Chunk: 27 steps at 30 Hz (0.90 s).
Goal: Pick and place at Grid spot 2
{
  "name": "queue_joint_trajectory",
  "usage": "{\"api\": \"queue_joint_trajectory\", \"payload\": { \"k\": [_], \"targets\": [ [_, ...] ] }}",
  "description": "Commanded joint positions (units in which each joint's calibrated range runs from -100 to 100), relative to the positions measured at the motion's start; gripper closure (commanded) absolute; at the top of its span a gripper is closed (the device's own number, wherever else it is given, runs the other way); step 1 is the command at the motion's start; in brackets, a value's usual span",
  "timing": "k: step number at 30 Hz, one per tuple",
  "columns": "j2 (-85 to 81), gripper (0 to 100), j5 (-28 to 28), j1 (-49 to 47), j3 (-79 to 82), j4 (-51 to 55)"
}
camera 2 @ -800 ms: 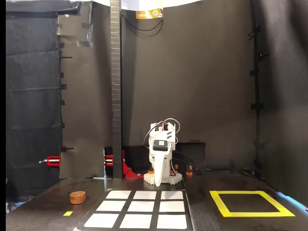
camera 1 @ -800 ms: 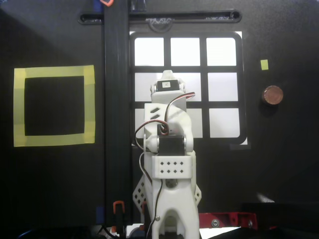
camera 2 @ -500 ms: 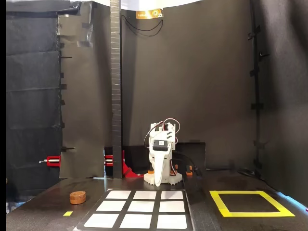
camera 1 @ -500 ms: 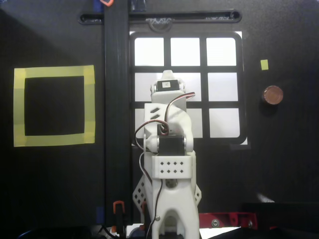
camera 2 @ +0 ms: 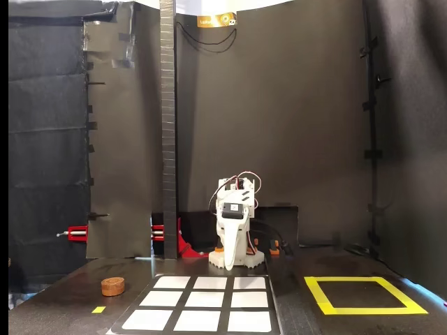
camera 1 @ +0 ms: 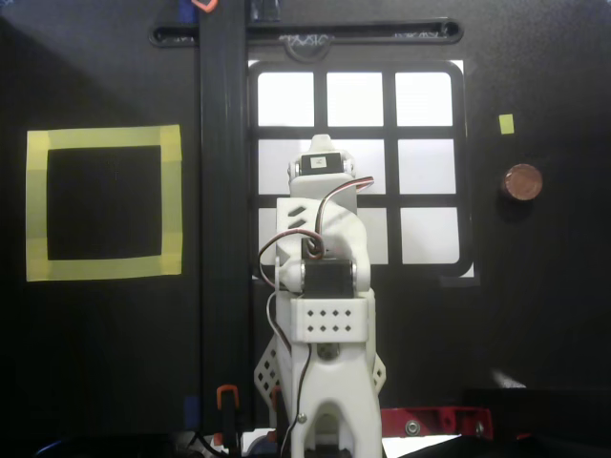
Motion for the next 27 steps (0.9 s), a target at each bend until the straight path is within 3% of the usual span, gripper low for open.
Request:
{"api": "queue_joint_trajectory", "payload": {
  "k": [1, 20, 27],
  "targets": [
    [-0.26, 100, -0.2, 0.19, 0.18, 0.11],
    [0.08, 99, 0.1, -0.31, 0.18, -0.47],
    [23.86, 100, 0.05, 0.11, -18.79, -1.3]
  ]
}}
